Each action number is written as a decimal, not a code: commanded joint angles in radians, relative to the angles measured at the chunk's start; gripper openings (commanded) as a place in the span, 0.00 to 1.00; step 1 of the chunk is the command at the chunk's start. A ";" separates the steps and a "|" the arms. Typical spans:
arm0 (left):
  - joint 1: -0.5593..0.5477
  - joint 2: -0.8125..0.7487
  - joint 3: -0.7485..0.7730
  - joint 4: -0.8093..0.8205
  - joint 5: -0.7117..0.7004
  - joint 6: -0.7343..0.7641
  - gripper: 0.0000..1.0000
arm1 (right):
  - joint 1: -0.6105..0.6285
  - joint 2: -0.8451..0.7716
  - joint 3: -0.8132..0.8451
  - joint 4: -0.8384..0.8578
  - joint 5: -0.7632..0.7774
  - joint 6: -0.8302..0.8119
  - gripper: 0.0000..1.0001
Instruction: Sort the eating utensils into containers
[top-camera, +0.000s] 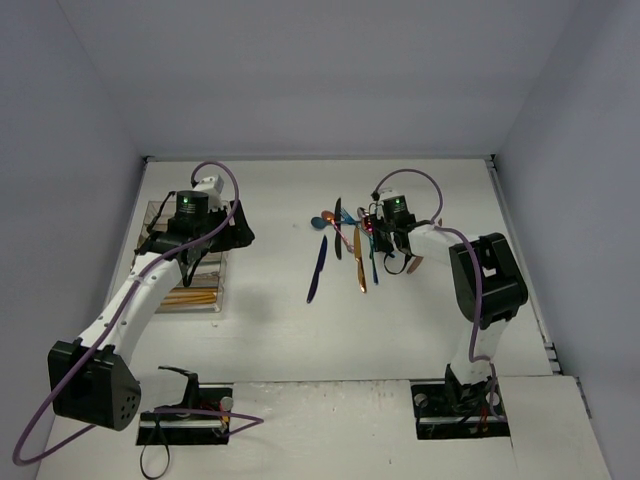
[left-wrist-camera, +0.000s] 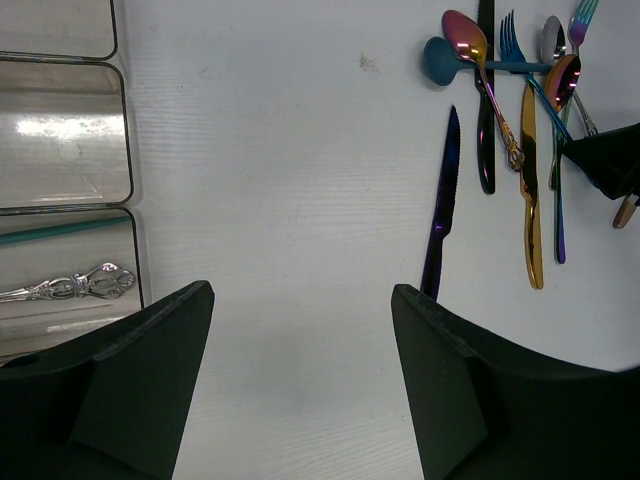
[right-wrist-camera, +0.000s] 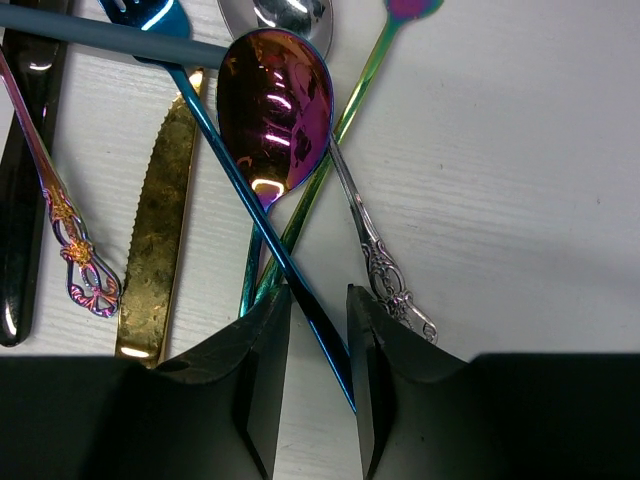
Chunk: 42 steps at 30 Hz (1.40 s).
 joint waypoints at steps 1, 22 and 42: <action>0.006 -0.005 0.006 0.055 0.011 -0.011 0.69 | 0.000 0.026 0.026 -0.041 -0.011 0.016 0.27; 0.008 0.017 0.006 0.067 0.037 -0.019 0.69 | 0.090 -0.039 -0.009 -0.176 0.006 0.083 0.12; 0.006 0.043 0.006 0.089 0.091 -0.047 0.69 | 0.152 -0.297 0.042 -0.316 -0.085 0.122 0.00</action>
